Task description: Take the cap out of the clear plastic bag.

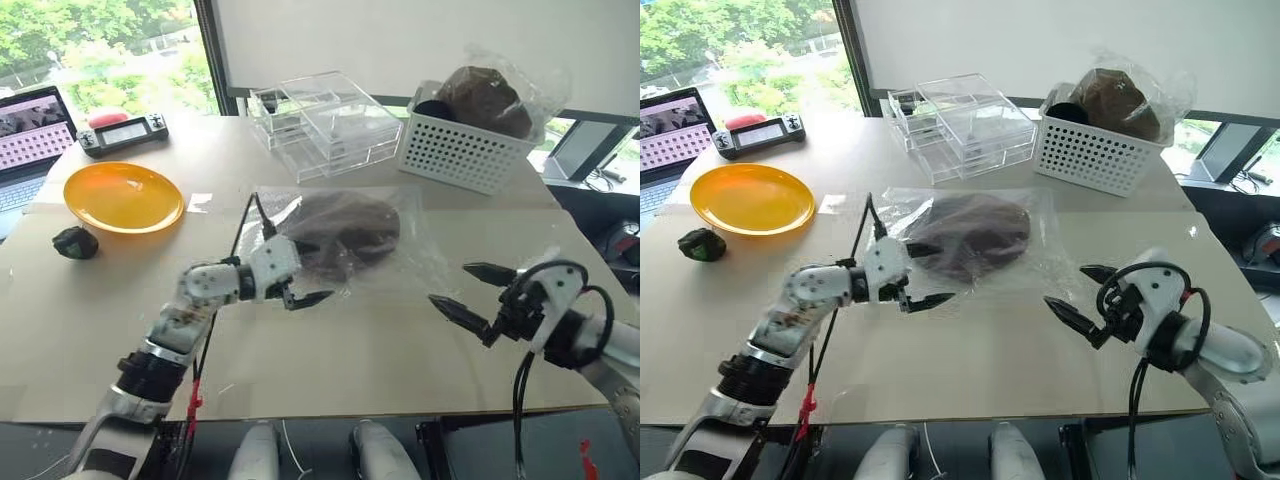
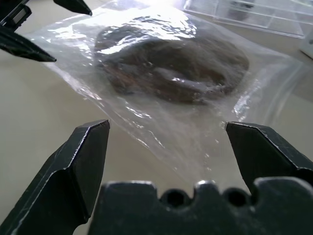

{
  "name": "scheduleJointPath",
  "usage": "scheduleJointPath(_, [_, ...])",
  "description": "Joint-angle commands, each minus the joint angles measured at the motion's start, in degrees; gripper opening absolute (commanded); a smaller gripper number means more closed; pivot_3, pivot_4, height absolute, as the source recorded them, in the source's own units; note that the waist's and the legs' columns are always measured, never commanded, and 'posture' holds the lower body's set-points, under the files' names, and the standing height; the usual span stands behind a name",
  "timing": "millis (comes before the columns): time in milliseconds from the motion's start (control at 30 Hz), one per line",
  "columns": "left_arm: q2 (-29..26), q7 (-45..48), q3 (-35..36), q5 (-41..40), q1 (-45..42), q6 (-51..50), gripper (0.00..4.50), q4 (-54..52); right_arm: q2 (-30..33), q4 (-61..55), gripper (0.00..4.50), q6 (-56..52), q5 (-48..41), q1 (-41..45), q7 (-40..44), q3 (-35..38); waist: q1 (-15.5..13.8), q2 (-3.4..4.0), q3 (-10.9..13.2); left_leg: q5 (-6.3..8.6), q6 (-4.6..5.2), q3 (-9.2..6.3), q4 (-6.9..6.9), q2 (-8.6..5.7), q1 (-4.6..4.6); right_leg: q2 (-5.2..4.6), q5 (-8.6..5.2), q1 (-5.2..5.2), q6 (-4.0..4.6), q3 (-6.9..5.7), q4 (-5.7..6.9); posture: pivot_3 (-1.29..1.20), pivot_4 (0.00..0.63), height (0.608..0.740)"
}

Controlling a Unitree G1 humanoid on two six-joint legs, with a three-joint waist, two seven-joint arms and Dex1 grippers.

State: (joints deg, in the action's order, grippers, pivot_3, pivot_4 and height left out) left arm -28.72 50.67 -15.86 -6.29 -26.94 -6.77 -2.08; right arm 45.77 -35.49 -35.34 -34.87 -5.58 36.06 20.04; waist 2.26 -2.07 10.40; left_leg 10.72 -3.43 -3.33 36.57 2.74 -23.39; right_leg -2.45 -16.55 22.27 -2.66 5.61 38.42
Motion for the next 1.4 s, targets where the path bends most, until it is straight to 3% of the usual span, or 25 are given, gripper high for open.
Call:
scheduleJointPath(33, [1.6, -0.8, -2.3, 2.8, 0.1, 2.6, 4.46, -1.2, -0.9, -2.0, 4.50, 2.0, 2.1, -2.8, -0.9, 2.5, 0.0, 0.01, 0.0, 0.00, 0.00, 0.00, 0.00, 0.00, 0.01, 0.00, -0.01, 0.00, -0.01, 0.00, 0.00, 0.00, 0.150, 0.735])
scheduleJointPath(133, [2.9, -1.0, -3.3, 3.9, -0.1, 2.7, 4.46, -0.8, -1.8, -2.6, 4.50, 2.8, 2.9, -5.6, -0.5, 3.5, -0.2, 0.01, 0.0, 0.00, 0.00, -0.01, 0.00, -0.01, -0.02, 0.00, -0.06, -0.02, -0.09, -0.01, -0.02, 0.00, 0.150, 0.735])
scheduleJointPath(400, [7.2, -8.0, -10.8, 18.5, -5.2, 6.1, 4.46, 11.9, -3.5, -6.0, 4.50, 2.1, 2.2, -8.1, -1.8, 6.0, 0.0, 0.02, 0.0, 0.00, 0.00, 0.00, 0.00, -0.03, 0.02, -0.01, -0.07, -0.06, -0.17, 0.01, -0.06, 0.00, 0.150, 0.735])
scheduleJointPath(533, [10.4, -11.6, -12.4, 23.1, -6.7, 2.5, 4.46, 15.1, -4.3, -8.9, 4.50, 1.0, 1.2, -9.7, -3.1, 7.6, -0.7, 0.11, -0.2, 0.00, 0.00, -0.02, 0.00, -0.05, 0.03, -0.01, -0.05, -0.15, -0.23, 0.00, -0.21, 0.00, 0.150, 0.735])
scheduleJointPath(633, [9.7, -10.2, -12.9, 25.3, -6.8, -3.0, 4.46, 13.5, -4.9, -10.0, 4.50, 0.5, 1.0, -10.8, -3.9, 8.5, -1.1, 0.10, -0.3, 0.00, 0.00, -0.02, 0.00, -0.04, 0.04, -0.01, -0.03, -0.20, -0.26, 0.00, -0.28, 0.00, 0.150, 0.735])
scheduleJointPath(700, [5.2, -3.1, -16.1, 28.2, -6.1, -8.6, 4.46, 10.5, -5.1, -10.6, 4.50, 0.5, 1.2, -11.8, -4.2, 9.1, -1.1, 0.04, -0.4, 0.00, 0.00, -0.01, 0.00, -0.04, 0.08, -0.01, -0.03, -0.22, -0.27, 0.00, -0.28, 0.00, 0.150, 0.735])
scheduleJointPath(767, [2.9, 2.0, -16.8, 25.9, -4.5, -12.2, 4.46, 7.5, -5.5, -11.2, 4.50, 0.4, 1.0, -12.5, -4.7, 9.6, -0.1, 0.09, -0.8, 0.00, 0.00, 0.00, -0.03, 0.01, 0.14, 0.05, -0.04, -0.22, -0.25, 0.03, -0.28, 0.00, 0.150, 0.735])
scheduleJointPath(900, [4.8, 6.3, -15.4, 18.4, -2.0, -19.1, 4.46, 2.7, -6.0, -12.0, 4.50, 0.1, 0.9, -13.4, -5.1, 10.2, 1.2, 0.28, -1.0, 0.01, -0.01, 0.16, -0.51, 0.02, 0.65, 0.04, -0.20, -0.84, -0.14, 0.18, -0.39, 0.00, 0.150, 0.735])
scheduleJointPath(1000, [18.2, -1.4, -10.2, 12.4, -3.8, -27.5, 4.46, 3.2, -5.9, -12.5, 4.50, -0.3, 0.5, -13.6, -5.4, 10.9, 0.3, 0.64, -1.2, 0.02, -0.01, 0.11, -0.66, 0.02, 1.18, 0.02, -0.40, -1.16, -0.10, 0.12, -0.52, 0.00, 0.150, 0.735])
scheduleJointPath(1133, [24.8, -8.7, -11.9, 16.2, -5.9, -24.2, 4.46, 6.8, -5.4, -12.5, 4.50, -0.8, 0.2, -12.9, -5.8, 11.5, -1.1, 0.66, -1.2, 0.01, 0.01, -0.05, -0.41, -0.23, 0.65, -0.02, -0.53, -1.00, -0.34, 0.25, -0.59, 0.00, 0.150, 0.735])
scheduleJointPath(1400, [25.0, -17.6, -22.3, 26.9, -9.6, -4.3, 4.46, 17.4, -4.8, -12.6, 4.50, -1.4, -0.7, -12.0, -6.5, 12.4, -1.6, 0.56, -1.2, 0.02, 0.02, -0.09, -0.33, -0.29, 0.30, -0.03, -0.48, -0.91, -0.43, 0.31, -0.81, 0.00, 0.150, 0.735])
